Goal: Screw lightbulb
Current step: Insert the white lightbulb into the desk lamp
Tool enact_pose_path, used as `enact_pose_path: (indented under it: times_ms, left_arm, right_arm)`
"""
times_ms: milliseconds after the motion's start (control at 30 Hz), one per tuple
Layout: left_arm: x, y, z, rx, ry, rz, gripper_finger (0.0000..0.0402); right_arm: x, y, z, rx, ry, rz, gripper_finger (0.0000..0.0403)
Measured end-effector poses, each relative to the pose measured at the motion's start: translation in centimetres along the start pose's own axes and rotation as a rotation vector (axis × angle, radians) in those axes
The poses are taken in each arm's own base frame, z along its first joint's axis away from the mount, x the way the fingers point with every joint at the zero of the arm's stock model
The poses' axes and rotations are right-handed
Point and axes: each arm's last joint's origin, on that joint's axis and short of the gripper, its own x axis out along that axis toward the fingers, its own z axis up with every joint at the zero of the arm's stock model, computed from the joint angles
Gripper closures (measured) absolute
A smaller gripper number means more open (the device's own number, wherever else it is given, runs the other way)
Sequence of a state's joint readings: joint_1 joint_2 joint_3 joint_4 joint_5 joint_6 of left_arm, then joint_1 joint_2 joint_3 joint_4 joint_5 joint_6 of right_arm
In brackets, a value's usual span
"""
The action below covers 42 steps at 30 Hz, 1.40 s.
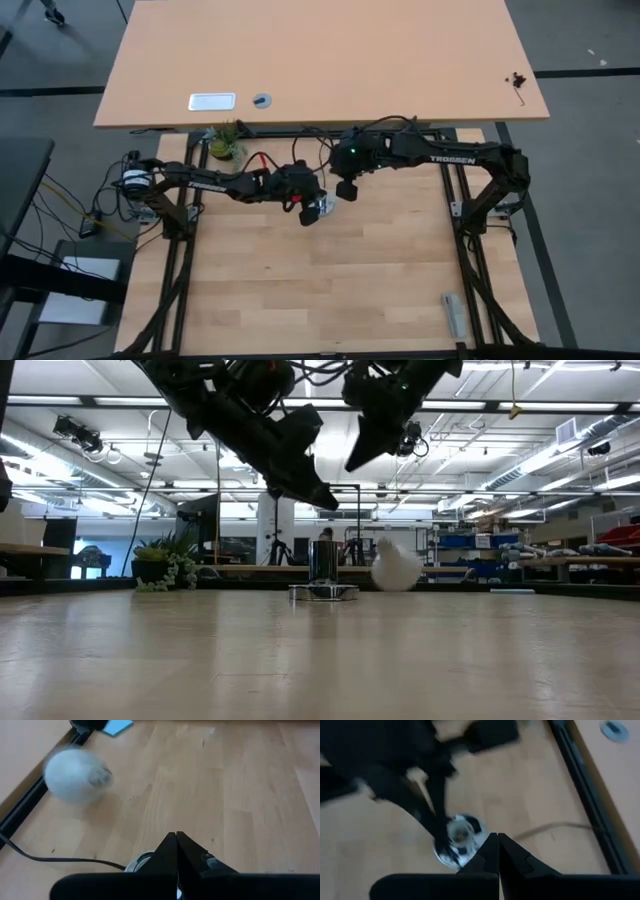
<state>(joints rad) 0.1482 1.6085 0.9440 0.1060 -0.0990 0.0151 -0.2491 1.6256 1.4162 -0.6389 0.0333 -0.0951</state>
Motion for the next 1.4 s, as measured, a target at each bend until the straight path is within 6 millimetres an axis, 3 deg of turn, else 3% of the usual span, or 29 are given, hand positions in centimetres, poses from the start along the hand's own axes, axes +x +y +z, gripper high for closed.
enact_pose_path:
  times_ms: [200, 400, 667, 867, 1067, 1400]
  left_arm:
    - [0.0, 0.0, 0.0, -0.001, -0.003, -0.003, 0.0401]
    - [0.0, -0.1, 0.4, -0.004, -0.039, -0.054, 0.0401]
    - [-0.1, -0.3, 0.8, -0.024, -0.08, -0.124, 0.0401]
    - [-0.1, -0.3, 0.9, -0.03, -0.089, -0.148, 0.0401]
    - [-0.1, -0.4, 0.9, -0.03, -0.095, -0.18, 0.0401]
    - [-0.1, -0.4, 1.1, -0.037, -0.114, -0.189, 0.0401]
  right_arm:
    - [-0.8, -1.3, -1.3, 0.014, 0.117, -0.076, 0.0398]
    - [-0.1, -3.7, -2.3, 0.116, 0.129, -0.13, 0.04]
    - [3.7, -5.1, -8.2, 0.532, 0.243, -0.182, 0.038]
    - [6.0, -4.6, -11.4, 0.814, 0.154, -0.239, 0.0339]
    - [6.6, -4.5, -13.1, 1.006, 0.097, -0.397, 0.0273]
    - [7.2, -5.0, -12.2, 1.073, -0.119, -0.385, 0.0169]
